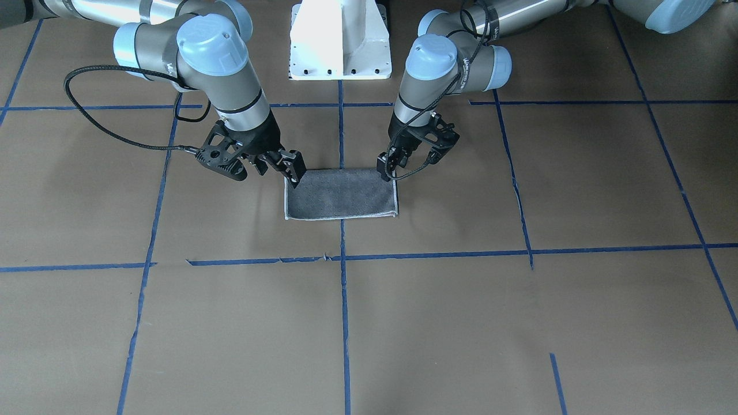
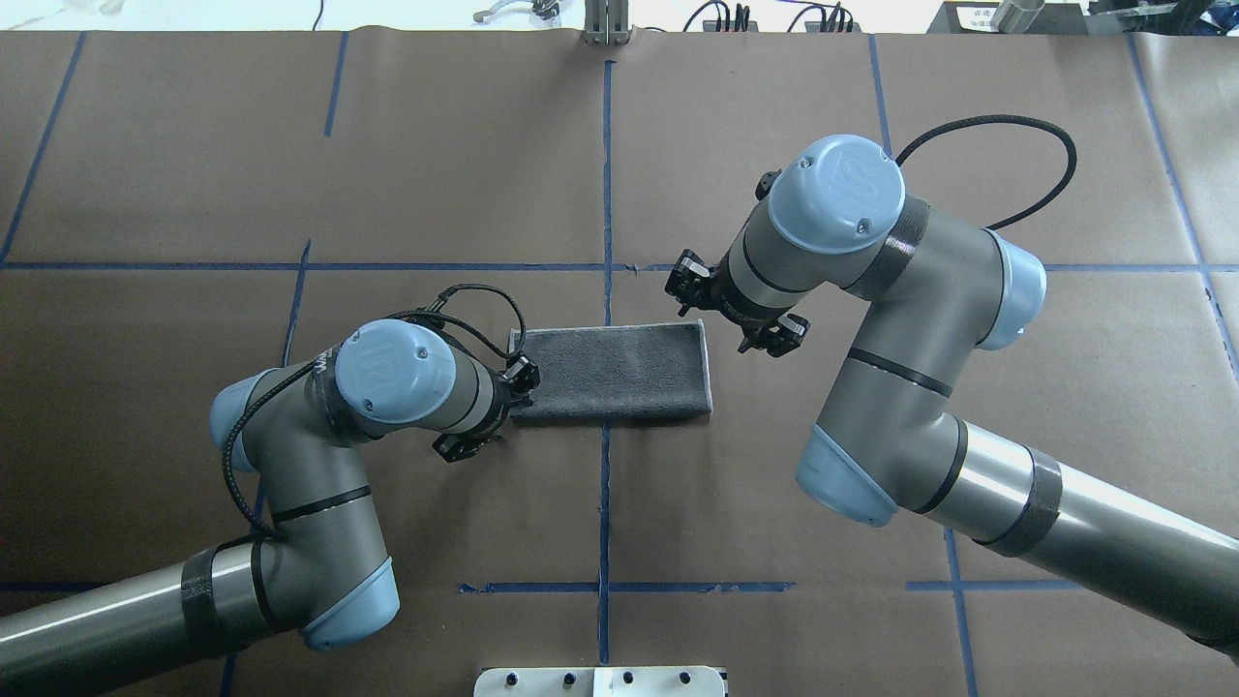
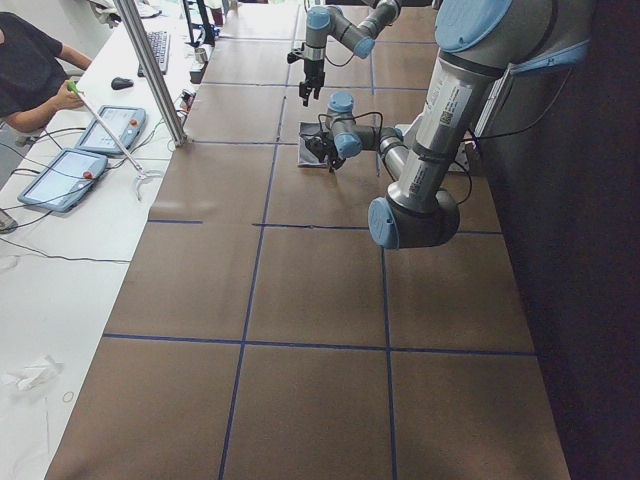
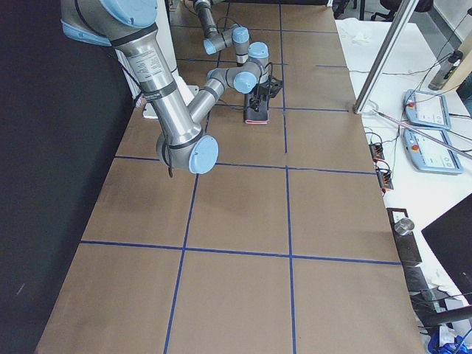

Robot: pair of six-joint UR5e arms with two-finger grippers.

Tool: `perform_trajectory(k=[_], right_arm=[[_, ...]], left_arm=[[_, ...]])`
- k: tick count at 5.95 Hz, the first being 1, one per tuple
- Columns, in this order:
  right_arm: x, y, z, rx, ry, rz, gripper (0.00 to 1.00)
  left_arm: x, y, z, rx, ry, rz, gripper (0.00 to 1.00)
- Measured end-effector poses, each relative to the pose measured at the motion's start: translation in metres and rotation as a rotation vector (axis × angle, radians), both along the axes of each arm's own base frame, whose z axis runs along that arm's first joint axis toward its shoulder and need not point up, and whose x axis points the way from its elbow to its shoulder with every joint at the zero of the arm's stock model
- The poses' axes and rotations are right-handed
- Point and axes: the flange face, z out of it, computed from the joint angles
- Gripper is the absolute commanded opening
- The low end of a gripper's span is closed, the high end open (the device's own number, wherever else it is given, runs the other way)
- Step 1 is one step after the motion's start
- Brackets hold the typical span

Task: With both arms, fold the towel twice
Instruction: 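Grasp the folded towel's end with the left gripper while right gripper hovers, then fold the held end over with the left gripper while right arm withdraws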

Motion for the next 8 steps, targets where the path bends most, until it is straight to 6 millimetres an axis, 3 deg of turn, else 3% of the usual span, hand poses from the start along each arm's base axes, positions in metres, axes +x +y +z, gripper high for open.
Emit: perform_trajectory(k=[4, 5, 6, 8], right_arm=[[-0.003, 0.003, 0.002, 0.002, 0.005, -0.002, 0.82], [0.003, 0.001, 0.001, 0.002, 0.000, 0.003, 1.00], [0.025, -0.002, 0.009, 0.000, 0.000, 0.016, 1.00], [0.088, -0.009, 0.043, 0.027, 0.017, -0.003, 1.00]], left_arm=[[-0.011, 0.005, -0.019, 0.015, 0.034, 0.001, 0.00], [-0.016, 0.006, -0.029, 0.018, 0.040, 0.001, 0.00], [-0.016, 0.006, -0.043, 0.025, 0.048, 0.002, 0.00], [-0.007, 0.000, -0.085, 0.067, 0.088, -0.002, 0.00]])
